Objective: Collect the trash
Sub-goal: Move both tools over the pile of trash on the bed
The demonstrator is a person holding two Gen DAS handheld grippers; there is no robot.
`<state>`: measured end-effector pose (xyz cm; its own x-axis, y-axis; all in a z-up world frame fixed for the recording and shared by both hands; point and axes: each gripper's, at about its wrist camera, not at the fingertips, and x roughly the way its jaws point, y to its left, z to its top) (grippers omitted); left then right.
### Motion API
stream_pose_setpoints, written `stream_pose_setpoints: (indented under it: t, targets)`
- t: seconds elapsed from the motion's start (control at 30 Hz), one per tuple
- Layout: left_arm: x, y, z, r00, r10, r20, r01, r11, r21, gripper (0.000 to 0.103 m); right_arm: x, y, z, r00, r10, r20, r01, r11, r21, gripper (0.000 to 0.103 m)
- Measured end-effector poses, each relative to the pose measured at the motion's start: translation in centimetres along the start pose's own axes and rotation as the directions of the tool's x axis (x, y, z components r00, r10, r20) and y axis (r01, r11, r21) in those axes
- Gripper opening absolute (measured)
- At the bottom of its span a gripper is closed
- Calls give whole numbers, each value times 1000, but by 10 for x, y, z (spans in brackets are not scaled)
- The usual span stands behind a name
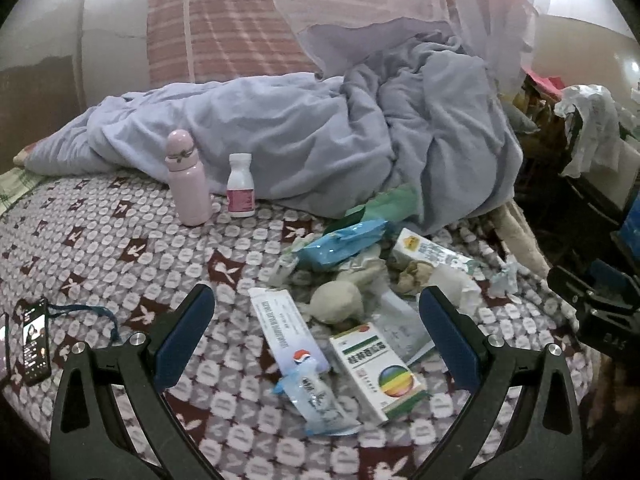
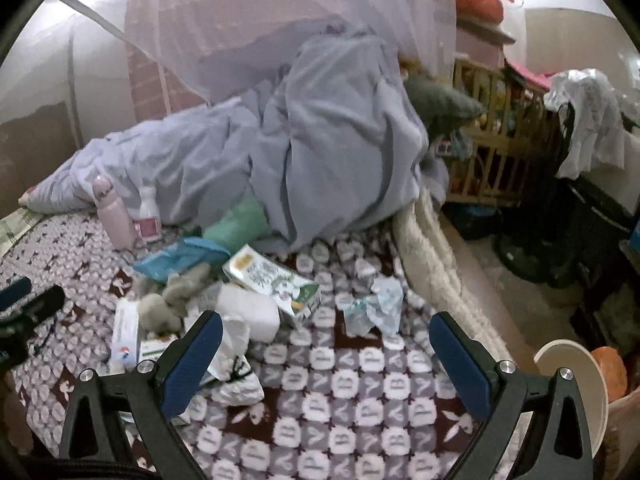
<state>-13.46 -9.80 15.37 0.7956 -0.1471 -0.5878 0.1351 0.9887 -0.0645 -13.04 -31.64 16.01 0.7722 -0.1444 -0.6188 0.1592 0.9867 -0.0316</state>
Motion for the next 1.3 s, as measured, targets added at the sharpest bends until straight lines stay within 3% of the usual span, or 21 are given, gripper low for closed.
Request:
stream_pose_setpoints:
  t: [0.7,1.3]
  targets:
    - [-6,-7,6,1000,-11,20,12,1000,-19,102,-29,5,11,994,11,106,-11,1000,0,102]
    - [-16,3,16,996,23,88,-20,999,-44,102,-37,6,17,988,21,154,-21,1000,1,102]
